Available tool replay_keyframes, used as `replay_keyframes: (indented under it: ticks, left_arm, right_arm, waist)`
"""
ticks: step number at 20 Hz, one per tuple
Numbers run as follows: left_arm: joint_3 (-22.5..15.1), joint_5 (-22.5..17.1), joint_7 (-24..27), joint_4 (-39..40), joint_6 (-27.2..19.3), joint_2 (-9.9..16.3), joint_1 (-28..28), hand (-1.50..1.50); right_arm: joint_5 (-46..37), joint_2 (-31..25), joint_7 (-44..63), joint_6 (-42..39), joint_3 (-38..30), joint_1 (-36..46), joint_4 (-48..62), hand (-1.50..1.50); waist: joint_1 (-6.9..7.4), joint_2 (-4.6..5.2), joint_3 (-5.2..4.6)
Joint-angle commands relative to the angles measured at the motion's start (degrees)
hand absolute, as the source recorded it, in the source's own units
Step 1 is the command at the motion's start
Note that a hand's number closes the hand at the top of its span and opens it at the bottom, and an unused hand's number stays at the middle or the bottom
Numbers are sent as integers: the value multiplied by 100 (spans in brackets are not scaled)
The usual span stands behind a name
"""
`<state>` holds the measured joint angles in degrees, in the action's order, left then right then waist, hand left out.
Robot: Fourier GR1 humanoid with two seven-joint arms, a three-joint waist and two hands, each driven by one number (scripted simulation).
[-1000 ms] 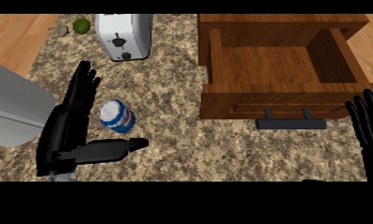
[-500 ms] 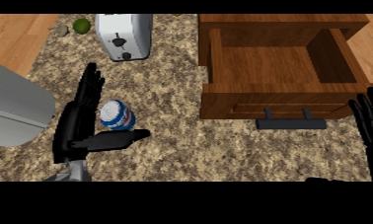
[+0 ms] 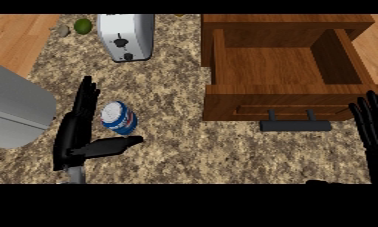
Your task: Pick up the can, place it into the drawer and close the drawer
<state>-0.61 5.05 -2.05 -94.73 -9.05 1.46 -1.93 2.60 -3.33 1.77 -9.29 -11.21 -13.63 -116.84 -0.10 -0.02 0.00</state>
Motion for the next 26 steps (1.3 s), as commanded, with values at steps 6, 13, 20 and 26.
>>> replay_keyframes:
  ticks: [6,13,20,26]
  left_arm:
    - [209,-8,757,785,-19,-43,-105,-150]
    - [530,-236,1134,1555,294,196,321,-150]
    - [816,-405,2062,2313,600,363,-52,-150]
    - [926,-519,2169,2776,605,348,203,-150]
  right_arm:
    - [94,88,-56,-125,-130,-40,48,-150]
    - [-104,150,65,-23,-84,115,-15,-150]
    - [-411,325,187,259,312,154,-233,-150]
    - [-48,253,493,-99,56,-369,-879,-150]
  waist:
    - [-2,0,0]
    - [-7,1,-1]
    - [3,2,-2]
    - [-12,-2,-2]
